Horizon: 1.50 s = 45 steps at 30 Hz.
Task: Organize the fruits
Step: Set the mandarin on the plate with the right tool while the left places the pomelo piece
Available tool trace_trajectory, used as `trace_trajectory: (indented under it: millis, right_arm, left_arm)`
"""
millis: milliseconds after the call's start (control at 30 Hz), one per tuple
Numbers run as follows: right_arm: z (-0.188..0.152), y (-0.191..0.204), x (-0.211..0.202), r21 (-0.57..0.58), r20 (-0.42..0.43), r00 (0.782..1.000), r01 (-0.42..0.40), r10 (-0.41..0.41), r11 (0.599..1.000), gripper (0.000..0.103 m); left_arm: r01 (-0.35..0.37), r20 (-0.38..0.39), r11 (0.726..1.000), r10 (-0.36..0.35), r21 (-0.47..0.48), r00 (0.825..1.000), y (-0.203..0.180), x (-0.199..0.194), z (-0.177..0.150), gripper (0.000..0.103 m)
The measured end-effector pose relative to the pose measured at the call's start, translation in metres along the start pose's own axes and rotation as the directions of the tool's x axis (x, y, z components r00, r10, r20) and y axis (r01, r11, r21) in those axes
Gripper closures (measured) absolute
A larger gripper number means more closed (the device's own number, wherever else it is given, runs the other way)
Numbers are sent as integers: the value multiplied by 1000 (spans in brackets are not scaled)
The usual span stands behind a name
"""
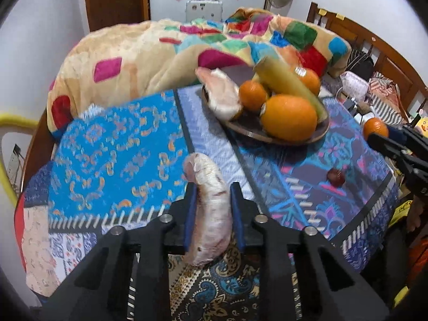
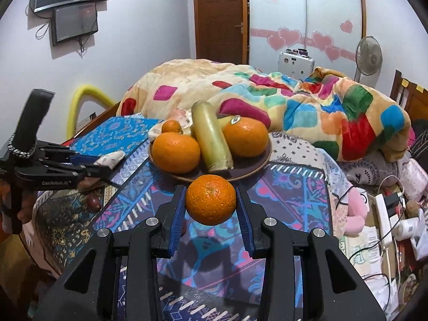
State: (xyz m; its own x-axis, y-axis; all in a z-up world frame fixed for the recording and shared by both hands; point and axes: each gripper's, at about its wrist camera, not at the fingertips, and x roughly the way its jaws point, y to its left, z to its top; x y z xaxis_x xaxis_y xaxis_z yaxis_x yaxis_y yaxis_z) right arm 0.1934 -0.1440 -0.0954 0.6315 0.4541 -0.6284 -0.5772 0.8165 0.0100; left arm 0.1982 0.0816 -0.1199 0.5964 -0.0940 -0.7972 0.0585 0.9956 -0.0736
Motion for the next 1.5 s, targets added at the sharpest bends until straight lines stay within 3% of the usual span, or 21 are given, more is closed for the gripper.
trace_trajectory:
  millis: [600,1067,1500]
  right_arm:
    - [22,-17,22,16,21,1000,16,-16,1000,69]
    - [33,-43,66,33,-71,997,33,-31,999,69]
    - [33,-41,76,24,-98,995,28,-25,999,68]
  left_arm:
    - [3,156,999,-11,48,988,-28,-22,59,82]
    - [-10,131,999,3,53,991,-39,32,106,82]
    - [-32,109,998,27,48,994,-39,57,113,82]
